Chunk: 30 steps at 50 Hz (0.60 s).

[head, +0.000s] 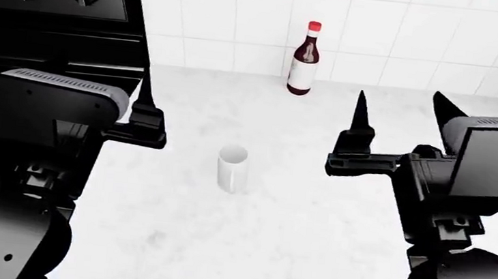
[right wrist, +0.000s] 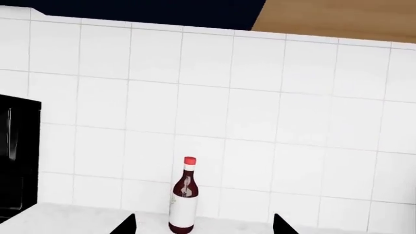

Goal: A wet mug is on the counter and needs to be dried. Pick it up and place it upside down in the open cabinet.

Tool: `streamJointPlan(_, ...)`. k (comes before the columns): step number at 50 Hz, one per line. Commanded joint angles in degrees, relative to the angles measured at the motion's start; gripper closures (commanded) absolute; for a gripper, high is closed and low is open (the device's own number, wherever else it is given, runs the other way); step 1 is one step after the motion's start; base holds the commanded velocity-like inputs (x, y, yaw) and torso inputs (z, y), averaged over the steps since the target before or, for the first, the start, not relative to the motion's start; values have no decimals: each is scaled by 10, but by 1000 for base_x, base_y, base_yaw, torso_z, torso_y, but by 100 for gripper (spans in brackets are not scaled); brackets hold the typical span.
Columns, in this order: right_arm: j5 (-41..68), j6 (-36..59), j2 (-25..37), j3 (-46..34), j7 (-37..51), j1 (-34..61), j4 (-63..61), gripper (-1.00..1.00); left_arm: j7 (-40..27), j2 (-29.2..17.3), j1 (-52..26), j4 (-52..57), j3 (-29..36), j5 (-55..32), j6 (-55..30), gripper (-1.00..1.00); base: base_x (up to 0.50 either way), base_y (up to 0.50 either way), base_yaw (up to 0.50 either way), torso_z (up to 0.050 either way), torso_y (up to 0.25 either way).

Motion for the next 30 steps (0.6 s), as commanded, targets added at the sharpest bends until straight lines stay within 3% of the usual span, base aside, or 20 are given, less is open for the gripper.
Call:
streamJointPlan(1, 320, 229, 53, 109, 211, 183, -17, -100, -1, -1, 10, -9, -1, -2, 16, -100, 0, 0, 0, 0, 0)
streamJointPlan(4, 578, 225, 94, 111, 455, 253, 65, -100, -2, -1, 11, -5, -4, -4, 14, -100, 0, 0, 0, 0, 0)
streamJointPlan(6, 739, 216, 105, 94, 498, 275, 91, -100, -1, -2, 14, -3, -7, -6, 15, -100, 0, 0, 0, 0, 0)
streamJointPlan(19, 829, 185, 141, 56, 452, 291, 230, -100, -5, -4, 18, -5, -7, -8, 17, -100, 0, 0, 0, 0, 0)
streamJointPlan(24, 788, 191, 149, 51, 367, 281, 251, -100, -7, -5, 16, -7, -4, -7, 17, -100, 0, 0, 0, 0, 0)
streamJointPlan(30, 790, 184, 155, 41, 338, 268, 279, -100, -9, -7, 11, -7, -2, -8, 13, -100, 0, 0, 0, 0, 0)
